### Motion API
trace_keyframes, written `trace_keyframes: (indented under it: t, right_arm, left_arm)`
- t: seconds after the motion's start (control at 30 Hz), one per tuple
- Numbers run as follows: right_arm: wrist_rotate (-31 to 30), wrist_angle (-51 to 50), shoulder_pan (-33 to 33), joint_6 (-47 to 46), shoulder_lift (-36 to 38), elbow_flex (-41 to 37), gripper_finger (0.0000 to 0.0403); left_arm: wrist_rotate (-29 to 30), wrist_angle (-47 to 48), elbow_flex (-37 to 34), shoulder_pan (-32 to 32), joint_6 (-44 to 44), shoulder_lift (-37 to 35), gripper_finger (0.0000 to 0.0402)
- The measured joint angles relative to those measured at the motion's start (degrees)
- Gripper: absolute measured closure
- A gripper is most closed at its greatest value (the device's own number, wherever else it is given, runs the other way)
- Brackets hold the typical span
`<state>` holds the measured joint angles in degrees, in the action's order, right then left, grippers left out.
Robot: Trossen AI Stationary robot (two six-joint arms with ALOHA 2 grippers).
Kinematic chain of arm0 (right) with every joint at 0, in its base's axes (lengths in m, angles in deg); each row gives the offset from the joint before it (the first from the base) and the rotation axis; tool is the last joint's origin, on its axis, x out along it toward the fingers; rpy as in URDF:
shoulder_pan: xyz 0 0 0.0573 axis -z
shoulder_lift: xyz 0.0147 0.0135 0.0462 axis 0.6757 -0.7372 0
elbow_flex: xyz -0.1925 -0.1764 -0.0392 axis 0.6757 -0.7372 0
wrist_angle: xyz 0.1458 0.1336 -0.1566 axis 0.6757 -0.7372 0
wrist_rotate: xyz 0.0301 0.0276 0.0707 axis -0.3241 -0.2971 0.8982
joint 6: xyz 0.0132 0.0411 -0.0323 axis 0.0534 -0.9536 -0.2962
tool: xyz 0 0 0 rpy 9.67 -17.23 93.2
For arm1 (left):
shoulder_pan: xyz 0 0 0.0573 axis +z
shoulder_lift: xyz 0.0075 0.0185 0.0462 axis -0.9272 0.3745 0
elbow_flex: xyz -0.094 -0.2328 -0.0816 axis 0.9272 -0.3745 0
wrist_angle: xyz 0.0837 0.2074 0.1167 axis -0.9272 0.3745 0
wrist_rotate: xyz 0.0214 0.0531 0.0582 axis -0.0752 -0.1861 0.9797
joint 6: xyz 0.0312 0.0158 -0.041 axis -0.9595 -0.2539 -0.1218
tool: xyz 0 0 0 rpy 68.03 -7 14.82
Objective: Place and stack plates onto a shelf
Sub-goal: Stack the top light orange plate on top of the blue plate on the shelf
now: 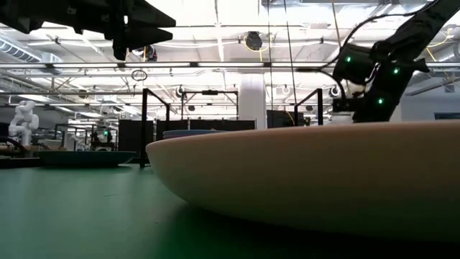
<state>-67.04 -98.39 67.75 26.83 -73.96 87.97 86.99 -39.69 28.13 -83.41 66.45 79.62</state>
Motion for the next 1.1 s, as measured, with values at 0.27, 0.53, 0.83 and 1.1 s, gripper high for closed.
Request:
trace_keyframes:
  t: [0.27, 0.53, 0.83, 1.1]
  right_arm:
    - [-9.82, 0.51, -3.54, -2.25, 12.27, 2.62, 0.0402]
    - [-13.54, 13.61, -5.83, 5.88, 15.86, 11.02, 0.0402]
    - [-5.24, 15.88, -7.82, 17.19, -2.97, 30.34, 0.0402]
    - [4.31, 16.13, -7.28, 24.54, -24.65, 45.53, 0.0403]
  left_arm:
    - [0.01, 0.02, 0.0, 0.0, -0.02, 0.0, 0.0229]
    - [0.21, -0.09, 0.0, 0.0, -1.22, 0.0, 0.0229]
    - [2.45, -1.66, 0.0, 0.0, -6.85, 0.0, 0.0229]
    - [4.21, 0.69, 0.0, 0.0, -0.17, -0.81, 0.0229]
